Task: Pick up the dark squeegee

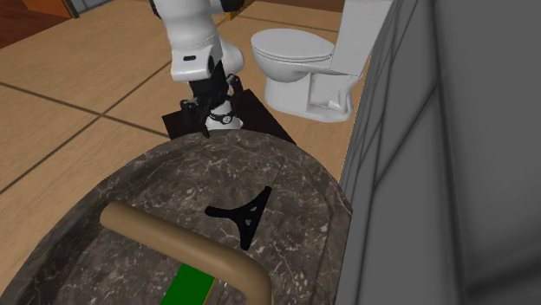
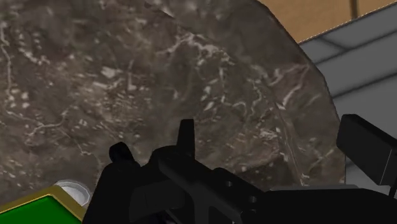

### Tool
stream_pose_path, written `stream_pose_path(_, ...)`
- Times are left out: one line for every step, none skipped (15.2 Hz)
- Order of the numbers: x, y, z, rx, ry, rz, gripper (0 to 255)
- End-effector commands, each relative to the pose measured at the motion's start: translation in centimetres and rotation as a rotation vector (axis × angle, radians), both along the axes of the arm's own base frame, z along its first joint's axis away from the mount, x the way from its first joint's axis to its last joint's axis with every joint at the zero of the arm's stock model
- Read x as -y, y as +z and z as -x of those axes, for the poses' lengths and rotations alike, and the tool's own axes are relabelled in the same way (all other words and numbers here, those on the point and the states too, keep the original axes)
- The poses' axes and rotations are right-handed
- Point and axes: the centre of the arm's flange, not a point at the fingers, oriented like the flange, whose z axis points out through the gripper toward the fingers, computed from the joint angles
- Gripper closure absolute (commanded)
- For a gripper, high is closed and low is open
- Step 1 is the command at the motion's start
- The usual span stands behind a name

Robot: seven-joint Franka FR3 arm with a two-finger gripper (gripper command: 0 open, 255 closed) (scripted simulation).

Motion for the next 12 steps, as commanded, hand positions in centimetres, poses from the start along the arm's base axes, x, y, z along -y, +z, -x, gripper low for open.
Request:
stream_pose_path(2.1,-0.5,-2.1,0.007,0.070,-0.009,0)
stream_pose_path(2.8,-0.9,-3.2,0.010,0.103,-0.015,0)
stream_pose_path(3.5,-1.2,-4.3,0.012,0.136,-0.021,0)
stream_pose_path(4.2,-1.6,-5.5,0.015,0.168,-0.026,0)
stream_pose_path(4.8,-2.0,-6.7,0.018,0.201,-0.032,0)
stream_pose_path(5.4,-2.3,-7.9,0.021,0.234,-0.038,0)
stream_pose_path(5.9,-2.7,-9.1,0.024,0.266,-0.044,0)
stream_pose_path(6.4,-3.1,-10.4,0.026,0.299,-0.049,0)
stream_pose_path(6.9,-3.4,-11.7,0.029,0.332,-0.055,0)
stream_pose_path(7.3,-3.8,-12.9,0.032,0.365,-0.061,0)
stream_pose_path(7.6,-4.2,-14.2,0.035,0.397,-0.067,0)
stream_pose_path(8.0,-4.5,-15.5,0.038,0.430,-0.072,0)
